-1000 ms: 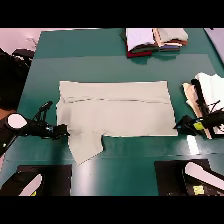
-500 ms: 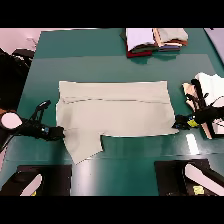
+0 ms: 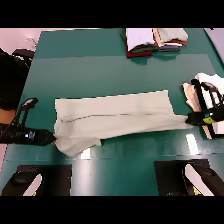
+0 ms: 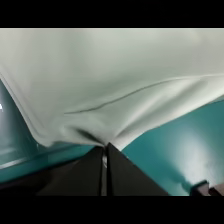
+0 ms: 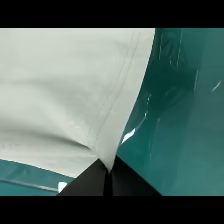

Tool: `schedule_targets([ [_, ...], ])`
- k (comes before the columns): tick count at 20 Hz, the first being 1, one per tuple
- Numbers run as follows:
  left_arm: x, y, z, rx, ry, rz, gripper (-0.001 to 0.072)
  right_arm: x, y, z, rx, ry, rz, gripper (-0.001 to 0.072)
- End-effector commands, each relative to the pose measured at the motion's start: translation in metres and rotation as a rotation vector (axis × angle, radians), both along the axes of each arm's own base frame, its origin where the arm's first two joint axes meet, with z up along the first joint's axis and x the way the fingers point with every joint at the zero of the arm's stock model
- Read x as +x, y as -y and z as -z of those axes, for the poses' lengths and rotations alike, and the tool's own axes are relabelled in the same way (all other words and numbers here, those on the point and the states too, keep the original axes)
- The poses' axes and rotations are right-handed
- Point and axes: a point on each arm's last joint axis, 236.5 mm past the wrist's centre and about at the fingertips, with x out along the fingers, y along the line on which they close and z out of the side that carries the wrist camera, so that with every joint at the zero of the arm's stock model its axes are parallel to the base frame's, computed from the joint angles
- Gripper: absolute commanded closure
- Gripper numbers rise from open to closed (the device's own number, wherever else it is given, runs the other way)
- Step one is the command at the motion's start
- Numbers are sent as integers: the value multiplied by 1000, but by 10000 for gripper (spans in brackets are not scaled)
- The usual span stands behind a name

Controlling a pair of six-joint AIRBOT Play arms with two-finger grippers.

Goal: Fold the shirts.

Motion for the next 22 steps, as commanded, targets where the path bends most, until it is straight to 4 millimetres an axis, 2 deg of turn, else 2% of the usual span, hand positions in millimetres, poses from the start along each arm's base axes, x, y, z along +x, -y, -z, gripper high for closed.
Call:
schedule_targets([
  [1, 57, -4, -6, 25, 132, -12, 686, 43, 8, -13, 13, 54, 19, 696],
  [5, 139, -10, 7, 65, 185, -23, 685, 96, 1, -4, 131, 33, 34, 696],
  [8, 185, -10, 24, 78, 185, -25, 684, 128, -1, 5, 196, 22, 69, 695],
  [10, 206, -10, 35, 81, 181, -37, 684, 143, -4, 9, 235, 17, 76, 694],
  [12, 214, -9, 44, 78, 173, -49, 683, 155, -4, 13, 254, 17, 80, 693],
  [13, 216, -10, 44, 74, 174, -66, 676, 161, -2, 14, 254, 19, 81, 652],
  [14, 219, -10, 43, 68, 182, -89, 399, 167, 1, 14, 250, 29, 83, 437],
  [15, 222, -10, 41, 59, 182, -119, 135, 174, 3, 13, 245, 43, 84, 253],
  [16, 222, -10, 38, 51, 174, -134, 98, 178, 8, 11, 240, 56, 77, 232],
  [17, 221, -9, 35, 47, 163, -136, 99, 179, 13, 10, 234, 65, 66, 232],
  [18, 219, -7, 32, 42, 151, -136, 151, 177, 18, 11, 232, 66, 61, 232],
  [20, 212, 1, 30, 8, 119, -128, 560, 166, 32, 23, 237, 45, 77, 224],
  [21, 210, 5, 29, -9, 108, -128, 682, 158, 40, 32, 245, 27, 106, 199],
  [22, 210, 9, 27, -32, 104, -134, 684, 151, 46, 43, 257, 2, 126, 184],
])
